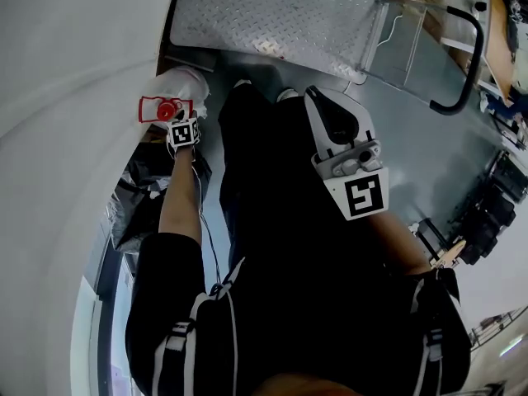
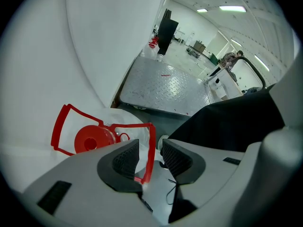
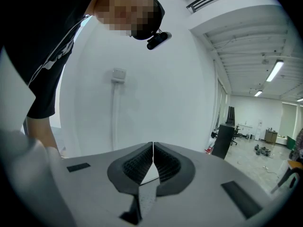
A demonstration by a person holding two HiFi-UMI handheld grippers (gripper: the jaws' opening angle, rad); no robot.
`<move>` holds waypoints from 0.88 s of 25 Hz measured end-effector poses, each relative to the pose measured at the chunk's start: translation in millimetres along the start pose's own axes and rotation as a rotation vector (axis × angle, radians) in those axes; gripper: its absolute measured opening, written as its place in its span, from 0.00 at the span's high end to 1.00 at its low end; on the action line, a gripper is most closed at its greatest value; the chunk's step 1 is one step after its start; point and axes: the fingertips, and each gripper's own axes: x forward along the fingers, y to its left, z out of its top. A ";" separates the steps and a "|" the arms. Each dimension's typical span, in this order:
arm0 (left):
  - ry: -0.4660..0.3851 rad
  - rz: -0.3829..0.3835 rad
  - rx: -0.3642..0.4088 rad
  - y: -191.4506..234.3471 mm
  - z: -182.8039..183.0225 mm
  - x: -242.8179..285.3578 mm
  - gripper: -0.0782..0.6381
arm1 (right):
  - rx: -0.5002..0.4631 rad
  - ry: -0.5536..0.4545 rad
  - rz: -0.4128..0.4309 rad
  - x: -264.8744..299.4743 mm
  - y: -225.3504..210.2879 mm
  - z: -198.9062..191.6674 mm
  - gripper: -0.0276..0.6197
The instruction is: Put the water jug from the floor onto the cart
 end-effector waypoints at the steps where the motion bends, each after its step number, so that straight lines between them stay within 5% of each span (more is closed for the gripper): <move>1: -0.002 0.000 0.006 0.2 2.4 1.2 0.69 | 0.002 0.005 0.013 3.8 3.7 -2.3 0.93; 14: 0.031 -0.031 0.022 2.4 -0.3 34.6 0.69 | 0.033 0.096 0.216 26.4 63.2 -42.5 0.93; 19: 0.053 -0.101 -0.015 -5.0 -4.2 45.5 0.69 | 0.034 0.126 0.247 25.2 71.1 -58.3 0.93; 22: 0.079 -0.101 0.022 -7.4 -4.4 46.1 0.84 | 0.047 0.135 0.244 23.7 69.4 -62.0 0.93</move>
